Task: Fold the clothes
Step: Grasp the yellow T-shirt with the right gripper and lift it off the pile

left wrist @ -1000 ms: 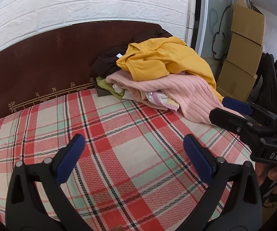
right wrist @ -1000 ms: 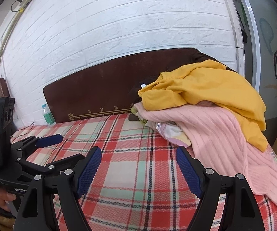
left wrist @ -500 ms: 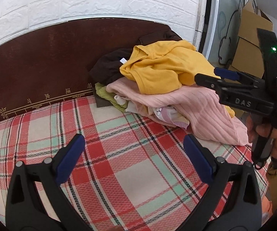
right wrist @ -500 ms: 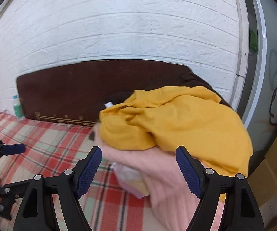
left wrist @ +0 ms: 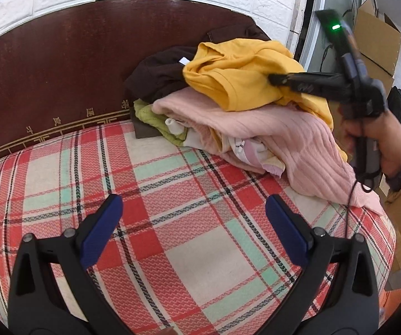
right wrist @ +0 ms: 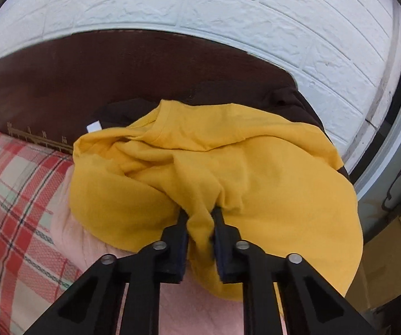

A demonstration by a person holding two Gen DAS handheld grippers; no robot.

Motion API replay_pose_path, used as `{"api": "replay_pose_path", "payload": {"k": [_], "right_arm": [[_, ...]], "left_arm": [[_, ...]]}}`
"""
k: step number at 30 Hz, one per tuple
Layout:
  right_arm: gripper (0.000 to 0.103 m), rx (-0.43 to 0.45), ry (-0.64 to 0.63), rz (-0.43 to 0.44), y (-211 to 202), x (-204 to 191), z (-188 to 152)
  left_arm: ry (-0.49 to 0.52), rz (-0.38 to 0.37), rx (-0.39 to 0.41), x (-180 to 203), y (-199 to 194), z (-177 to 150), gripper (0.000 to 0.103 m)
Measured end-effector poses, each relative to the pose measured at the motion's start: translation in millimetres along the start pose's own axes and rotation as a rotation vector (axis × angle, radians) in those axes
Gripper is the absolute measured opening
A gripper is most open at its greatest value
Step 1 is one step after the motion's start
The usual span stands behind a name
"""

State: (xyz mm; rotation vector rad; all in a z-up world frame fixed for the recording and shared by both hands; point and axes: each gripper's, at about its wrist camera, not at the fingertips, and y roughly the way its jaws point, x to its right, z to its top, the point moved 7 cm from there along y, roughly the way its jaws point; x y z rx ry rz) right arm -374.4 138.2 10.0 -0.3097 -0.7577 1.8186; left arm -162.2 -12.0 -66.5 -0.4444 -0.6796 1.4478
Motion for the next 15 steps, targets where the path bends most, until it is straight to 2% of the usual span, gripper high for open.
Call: {"api": "replay_pose_path", "payload": {"k": [3, 9, 15], "right_arm": [[0.007, 0.057, 0.108, 0.079, -36.4, 19.3, 11.1], [0.005, 0.182, 0.220, 0.208, -131.1, 46.6, 28.2], [0.005, 0.287, 0.239, 0.377, -229.2, 34.2, 48.3]], "left_arm": [[-0.005, -0.026, 0.030, 2.1, -5.8, 6.5, 0.102], [0.008, -0.121, 0.085, 24.7, -33.2, 18.1, 0.102], [0.042, -0.264, 0.134, 52.4, -82.8, 16.4, 0.102]]}}
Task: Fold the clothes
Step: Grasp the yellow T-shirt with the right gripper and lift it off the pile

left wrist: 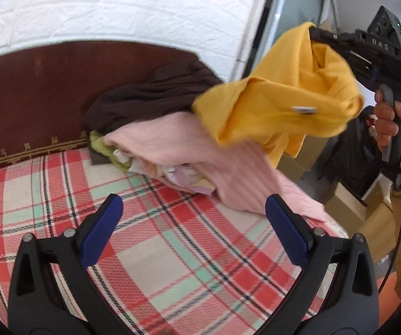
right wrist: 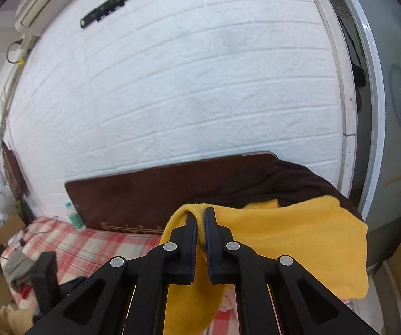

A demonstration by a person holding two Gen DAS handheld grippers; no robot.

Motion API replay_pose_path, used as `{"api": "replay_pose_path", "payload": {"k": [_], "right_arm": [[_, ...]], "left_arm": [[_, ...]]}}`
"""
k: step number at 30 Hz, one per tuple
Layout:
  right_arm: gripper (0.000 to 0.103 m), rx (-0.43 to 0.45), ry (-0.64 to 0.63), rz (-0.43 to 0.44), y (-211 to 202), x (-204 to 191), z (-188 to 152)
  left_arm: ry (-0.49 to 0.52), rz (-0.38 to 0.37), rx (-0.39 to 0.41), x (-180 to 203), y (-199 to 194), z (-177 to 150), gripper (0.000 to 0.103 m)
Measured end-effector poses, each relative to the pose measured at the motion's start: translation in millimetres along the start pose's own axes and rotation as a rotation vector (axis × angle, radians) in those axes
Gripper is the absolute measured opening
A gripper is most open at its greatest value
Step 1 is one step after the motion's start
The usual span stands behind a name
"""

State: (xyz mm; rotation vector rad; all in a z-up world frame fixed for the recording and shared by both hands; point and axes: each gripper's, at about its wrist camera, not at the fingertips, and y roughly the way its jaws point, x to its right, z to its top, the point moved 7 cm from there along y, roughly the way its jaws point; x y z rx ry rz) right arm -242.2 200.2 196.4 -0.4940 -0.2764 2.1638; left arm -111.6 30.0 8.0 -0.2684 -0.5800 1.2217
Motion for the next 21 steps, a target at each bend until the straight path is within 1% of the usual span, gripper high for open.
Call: {"api": "replay_pose_path", "payload": {"k": [3, 6, 8, 11, 13, 15, 17, 19, 21], "right_arm": [[0.005, 0.021, 0.001, 0.122, -30.7, -39.0, 11.0], [0.005, 0.020, -0.008, 0.244, -50.9, -83.5, 10.4], [0.005, 0.018, -0.014, 0.328, -63.2, -114.3, 7.8], [0.005, 0.004, -0.017, 0.464, -77.7, -163.3, -2.4], [0.005, -0.022, -0.018, 0.555, -84.4, -197.7, -15.0], [0.005, -0.051, -0.016, 0.628, -80.0, -227.0, -29.6], [0.005, -0.087, 0.006, 0.714, -73.1, -254.2, -44.5], [0.005, -0.094, 0.014, 0.771, -66.1, -275.5, -54.8], [0.006, -0.099, 0.021, 0.826, -59.1, -296.2, -64.8]], "left_arm": [[0.038, -0.075, 0.063, 16.1, -43.9, -1.0, 0.102], [0.088, -0.117, 0.116, 20.7, -95.1, -11.4, 0.102], [0.137, -0.113, 0.138, 17.4, -129.0, -23.4, 0.102], [0.211, -0.063, 0.169, 9.4, -181.9, -47.2, 0.102], [0.253, -0.015, 0.182, 3.4, -211.6, -65.1, 0.102], [0.282, 0.045, 0.186, -4.2, -241.0, -85.3, 0.102], [0.278, 0.092, 0.195, -13.0, -263.1, -98.9, 0.102], [0.264, 0.146, 0.204, -24.3, -285.4, -108.4, 0.102], [0.240, 0.185, 0.173, -40.5, -291.3, -115.4, 0.100]]}}
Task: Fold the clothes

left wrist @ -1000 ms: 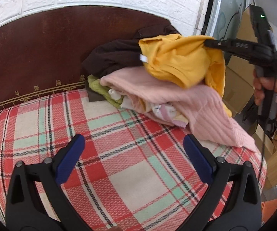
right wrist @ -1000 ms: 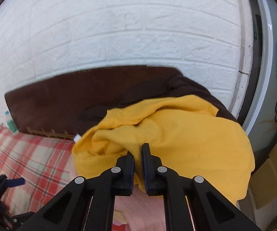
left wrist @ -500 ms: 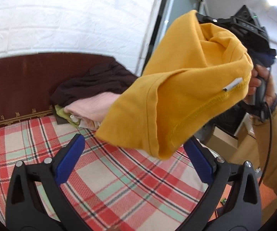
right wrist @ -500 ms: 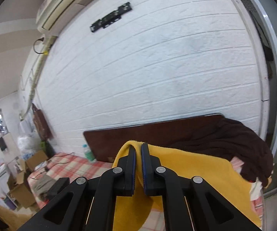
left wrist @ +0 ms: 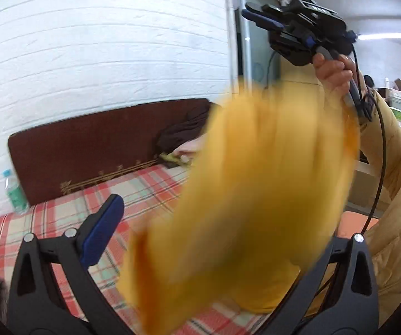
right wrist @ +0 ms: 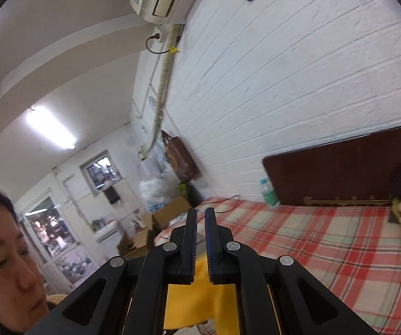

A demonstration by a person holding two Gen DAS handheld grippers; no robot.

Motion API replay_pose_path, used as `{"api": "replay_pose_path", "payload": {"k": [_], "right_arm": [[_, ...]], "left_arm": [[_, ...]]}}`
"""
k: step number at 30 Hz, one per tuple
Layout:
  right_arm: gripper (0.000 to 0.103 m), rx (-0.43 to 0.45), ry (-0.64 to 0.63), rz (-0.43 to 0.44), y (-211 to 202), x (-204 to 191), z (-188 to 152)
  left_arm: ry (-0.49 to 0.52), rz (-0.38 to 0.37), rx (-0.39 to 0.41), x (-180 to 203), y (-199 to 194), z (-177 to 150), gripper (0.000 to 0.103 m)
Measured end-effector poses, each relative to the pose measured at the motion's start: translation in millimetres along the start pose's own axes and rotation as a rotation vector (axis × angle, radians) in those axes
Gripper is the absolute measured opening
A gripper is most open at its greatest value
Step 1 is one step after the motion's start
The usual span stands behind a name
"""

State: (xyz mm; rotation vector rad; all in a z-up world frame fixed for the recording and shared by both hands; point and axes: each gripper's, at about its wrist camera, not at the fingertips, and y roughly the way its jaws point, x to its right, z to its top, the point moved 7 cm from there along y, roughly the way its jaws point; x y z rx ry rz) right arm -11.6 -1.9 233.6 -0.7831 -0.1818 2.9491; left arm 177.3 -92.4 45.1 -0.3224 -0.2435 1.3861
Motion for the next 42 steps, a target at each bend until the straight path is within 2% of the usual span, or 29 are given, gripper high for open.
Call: {"api": "replay_pose_path", "payload": {"k": [2, 4, 5, 6, 8, 11, 14, 18, 20, 21, 22, 23, 24, 27, 32, 35, 36, 37, 38, 39, 40, 42], "right_arm": [[0.008, -0.060, 0.007, -0.030, 24.6, 13.7, -19.7], [0.011, -0.158, -0.002, -0.102, 51.2, 34.3, -50.8], [0.020, -0.207, -0.006, -0.138, 64.2, 44.5, -66.3], [0.036, -0.256, -0.011, -0.173, 76.9, 54.8, -81.7], [0.048, -0.383, -0.063, -0.241, 96.6, 65.7, -125.4], [0.062, -0.549, -0.105, -0.293, 116.0, 74.1, -197.4], [0.069, -0.667, -0.119, -0.320, 127.9, 74.4, -259.9], [0.080, -0.748, -0.176, -0.332, 145.3, 74.0, -304.7], [0.079, -0.774, -0.216, -0.363, 152.0, 79.7, -316.2], [0.068, -0.786, -0.236, -0.380, 155.2, 82.7, -321.5], [0.051, -0.789, -0.246, -0.383, 155.2, 85.6, -322.0], [0.015, -0.791, -0.252, -0.388, 154.2, 89.3, -320.0], [0.008, -0.776, -0.246, -0.414, 150.1, 95.4, -314.2], [0.008, -0.665, -0.143, -0.431, 120.4, 109.4, -275.6], [0.006, -0.508, -0.145, -0.656, 52.0, 149.1, -201.3], [0.007, -0.512, -0.152, -0.790, 30.0, 184.2, -180.9], [0.022, -0.533, -0.170, -0.867, 27.1, 196.7, -179.7], [0.032, -0.558, -0.192, -0.950, 24.9, 209.1, -179.2], [0.051, -0.574, -0.195, -0.996, 25.7, 217.1, -180.2], [0.054, -0.588, -0.193, -1.036, 27.1, 224.1, -181.6], [0.054, -0.565, -0.159, -1.012, 29.4, 221.8, -181.4], [0.055, -0.510, -0.109, -0.858, 41.6, 199.1, -183.4]], "left_arm": [[-0.014, 0.039, -0.059, -14.1, 6.3, -15.8, 0.089], [-0.086, 0.031, -0.150, -27.6, 24.5, -40.1, 0.088], [-0.123, 0.027, -0.177, -32.9, 31.6, -49.9, 0.088], [-0.150, 0.020, -0.196, -36.7, 35.7, -59.9, 0.088], [-0.206, 0.009, -0.221, -47.1, 41.0, -76.4, 0.088], [-0.304, -0.013, -0.242, -66.8, 37.9, -96.5, 0.088], [-0.362, 0.014, -0.238, -82.9, 26.9, -108.9, 0.089], [-0.416, 0.065, -0.242, -96.5, 5.5, -129.3, 0.093], [-0.449, 0.085, -0.250, -102.1, -1.8, -142.5, 0.094], [-0.469, 0.092, -0.256, -105.0, -3.1, -150.4, 0.094], [-0.487, 0.095, -0.262, -108.3, -4.4, -156.5, 0.094], [-0.505, 0.095, -0.268, -110.7, -5.5, -162.2, 0.094], [-0.520, 0.088, -0.273, -110.9, -4.8, -166.9, 0.094], [-0.516, 0.052, -0.283, -104.7, 2.7, -174.2, 0.094], [-0.474, 0.007, -0.327, -89.0, 19.8, -183.1, 0.094], [-0.474, -0.011, -0.339, -85.4, 31.4, -184.2, 0.094], [-0.474, -0.014, -0.338, -85.2, 35.7, -183.3, 0.094], [-0.472, -0.015, -0.338, -85.1, 40.1, -182.3, 0.094], [-0.466, -0.013, -0.341, -85.4, 44.7, -181.1, 0.094], [-0.459, -0.010, -0.343, -85.6, 49.2, -179.9, 0.094], [-0.454, -0.009, -0.345, -85.9, 53.5, -178.8, 0.094], [-0.452, -0.018, -0.348, -87.9, 61.2, -177.4, 0.094]]}}
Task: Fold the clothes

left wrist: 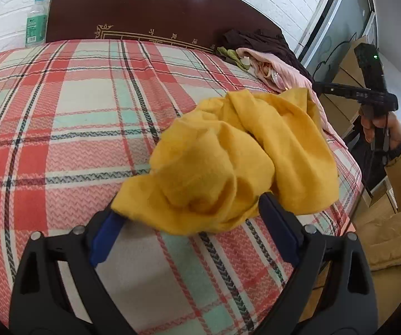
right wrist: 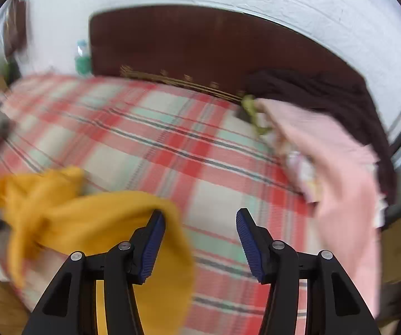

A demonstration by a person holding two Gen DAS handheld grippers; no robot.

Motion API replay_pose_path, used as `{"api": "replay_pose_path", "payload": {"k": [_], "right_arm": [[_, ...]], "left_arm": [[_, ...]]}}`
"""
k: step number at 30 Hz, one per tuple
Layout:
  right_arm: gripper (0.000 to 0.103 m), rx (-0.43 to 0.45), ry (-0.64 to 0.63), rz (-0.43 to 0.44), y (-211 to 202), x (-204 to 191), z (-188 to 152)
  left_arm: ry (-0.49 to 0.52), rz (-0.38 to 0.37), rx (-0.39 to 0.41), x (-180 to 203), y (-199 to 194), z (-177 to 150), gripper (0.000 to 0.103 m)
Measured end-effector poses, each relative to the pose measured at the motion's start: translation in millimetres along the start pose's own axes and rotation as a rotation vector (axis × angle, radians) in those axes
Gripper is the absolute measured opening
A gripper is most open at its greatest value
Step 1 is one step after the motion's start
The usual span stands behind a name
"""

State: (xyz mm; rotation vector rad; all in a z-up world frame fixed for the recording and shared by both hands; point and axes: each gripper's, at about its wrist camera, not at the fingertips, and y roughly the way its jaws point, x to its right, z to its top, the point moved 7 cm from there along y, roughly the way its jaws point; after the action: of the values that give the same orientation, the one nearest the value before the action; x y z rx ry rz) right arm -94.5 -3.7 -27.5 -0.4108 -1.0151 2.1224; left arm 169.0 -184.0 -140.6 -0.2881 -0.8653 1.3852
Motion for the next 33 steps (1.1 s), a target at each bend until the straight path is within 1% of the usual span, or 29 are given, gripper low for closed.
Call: {"api": "replay_pose_path", "payload": {"k": [1, 2, 3, 6, 8, 9, 10, 11, 12, 13, 14, 17, 20, 25, 28, 31, 33], "right_arm": [[0.057, 0.025, 0.004, 0.084, -6.6, -15.1, 0.0], [0.067, 0.021, 0.009, 0.161, -6.5, -32.0, -2.6], [0.071, 0.013, 0.013, 0.237, -5.4, -49.2, -5.7], [0.071, -0.013, 0.026, 0.465, -4.5, -100.1, -14.7], [0.071, -0.051, 0.026, 0.454, 14.6, -116.1, -22.7], [0.071, -0.081, 0.053, 0.473, 26.3, -121.2, -27.2], [0.068, -0.111, 0.081, 0.508, 35.7, -126.4, -32.2], [0.051, -0.126, 0.092, 0.535, 41.2, -131.9, -34.8], [0.023, -0.133, 0.074, 0.542, 44.6, -136.0, -37.7], [0.011, -0.135, 0.048, 0.533, 46.8, -138.6, -38.0], [0.010, -0.118, 0.030, 0.516, 42.9, -138.1, -34.5], [0.010, -0.001, -0.022, 0.461, 9.6, -123.7, -14.6], [0.009, 0.133, -0.049, 0.407, -38.3, -102.3, 14.6], [0.009, 0.342, -0.050, 0.353, -120.8, -67.5, 55.8], [0.009, 0.447, -0.058, 0.320, -164.6, -57.6, 75.1], [0.009, 0.542, -0.060, 0.329, -205.9, -55.6, 91.5], [0.009, 0.601, -0.081, 0.325, -233.2, -57.2, 100.3]], "left_arm": [[0.000, -0.002, -0.004, -1.2, 2.3, 1.4, 0.094], [0.000, -0.006, -0.007, -2.3, 4.4, 2.8, 0.094], [0.001, -0.014, -0.010, -3.2, 6.0, 4.3, 0.094], [-0.001, -0.038, -0.020, -6.5, 9.5, 7.7, 0.094], [-0.011, -0.054, -0.024, -9.0, 10.3, 7.9, 0.094], [-0.017, -0.062, -0.026, -9.5, 10.3, 7.8, 0.094], [-0.022, -0.066, -0.027, -9.9, 10.2, 7.8, 0.093], [-0.026, -0.067, -0.030, -10.2, 10.3, 7.9, 0.087], [-0.030, -0.068, -0.035, -10.6, 10.6, 8.1, 0.079], [-0.037, -0.068, -0.045, -11.2, 11.5, 8.4, 0.058], [-0.047, -0.068, -0.051, -12.4, 11.6, 9.6, 0.041], [-0.067, -0.104, -0.024, -10.7, 1.6, 20.5, 0.030], [-0.078, -0.170, 0.039, -0.7, -14.9, 40.2, 0.029], [-0.053, -0.289, 0.150, 28.0, -46.7, 81.3, 0.027], [-0.015, -0.305, 0.218, 44.5, -67.7, 103.8, 0.026], [0.023, -0.317, 0.288, 62.3, -94.8, 124.4, 0.026], [0.043, -0.324, 0.346, 72.0, -122.0, 137.9, 0.026]]}}
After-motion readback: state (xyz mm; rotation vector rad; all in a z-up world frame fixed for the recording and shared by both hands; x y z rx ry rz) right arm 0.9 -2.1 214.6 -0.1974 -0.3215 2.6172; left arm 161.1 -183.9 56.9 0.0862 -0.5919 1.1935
